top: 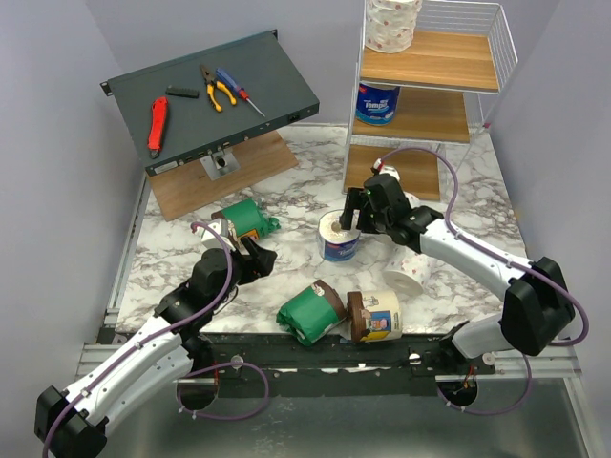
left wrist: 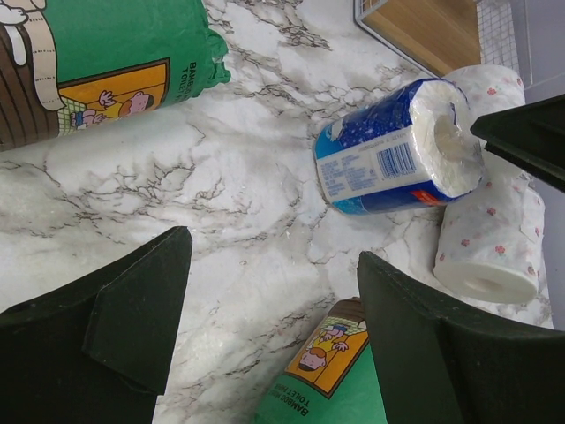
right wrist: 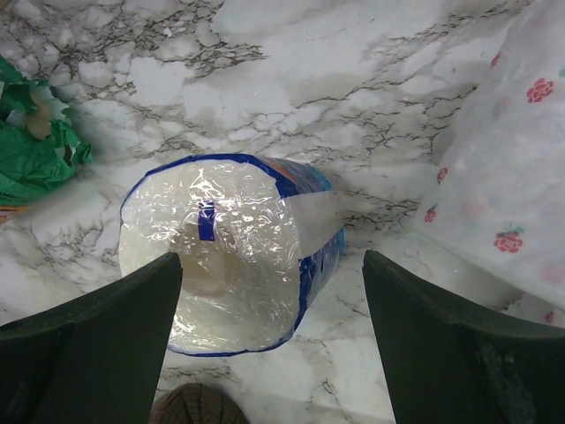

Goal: Place and organize the paper towels onto the shelf
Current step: Adjust the paper towel at the center of the board, then pick up the paper towel from the center of the board.

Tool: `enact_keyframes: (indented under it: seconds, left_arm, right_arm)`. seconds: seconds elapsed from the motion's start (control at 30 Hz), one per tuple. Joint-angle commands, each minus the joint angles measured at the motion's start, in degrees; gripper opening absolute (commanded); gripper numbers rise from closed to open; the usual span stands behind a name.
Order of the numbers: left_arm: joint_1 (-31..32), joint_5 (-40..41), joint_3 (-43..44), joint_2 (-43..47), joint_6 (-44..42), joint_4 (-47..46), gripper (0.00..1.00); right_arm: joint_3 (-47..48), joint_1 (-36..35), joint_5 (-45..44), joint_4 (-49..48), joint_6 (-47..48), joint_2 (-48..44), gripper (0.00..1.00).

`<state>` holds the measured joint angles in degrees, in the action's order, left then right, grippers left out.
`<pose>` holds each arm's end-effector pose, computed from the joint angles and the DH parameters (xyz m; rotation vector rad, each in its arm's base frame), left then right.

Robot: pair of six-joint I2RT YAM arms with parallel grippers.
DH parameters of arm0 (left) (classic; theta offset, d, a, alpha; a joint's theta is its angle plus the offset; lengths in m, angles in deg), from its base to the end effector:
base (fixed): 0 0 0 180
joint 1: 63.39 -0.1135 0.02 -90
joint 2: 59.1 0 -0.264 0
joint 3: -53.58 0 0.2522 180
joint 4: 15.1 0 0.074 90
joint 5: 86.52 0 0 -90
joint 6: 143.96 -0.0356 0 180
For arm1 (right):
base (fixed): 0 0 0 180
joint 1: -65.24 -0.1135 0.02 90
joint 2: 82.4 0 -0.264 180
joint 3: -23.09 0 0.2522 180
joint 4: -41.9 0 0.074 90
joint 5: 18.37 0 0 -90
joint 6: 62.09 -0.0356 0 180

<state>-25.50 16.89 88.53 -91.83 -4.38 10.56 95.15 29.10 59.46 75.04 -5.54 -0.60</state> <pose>0.1231 -0.0854 0.2228 -0.3648 2.0159 -0.7534 0.2553 0.1771 0.2581 0.0535 2.3274 0.3751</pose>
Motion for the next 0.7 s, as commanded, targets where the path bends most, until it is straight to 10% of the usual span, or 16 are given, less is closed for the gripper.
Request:
enact_keyframes:
  seconds: [0.0, 0.67]
  left_arm:
    - [0.2, -0.7, 1.2, 0.1, 0.4, -0.8, 0.78]
    - [0.2, 0.3, 2.2, -1.6, -0.5, -1.1, 0.78]
  right_arm:
    - [-0.5, 0.9, 2.6, -2.4, -0.4, 0.8, 0.86]
    - [-2.4, 1.3, 5.0, -1.2, 4.1, 4.0, 0.81]
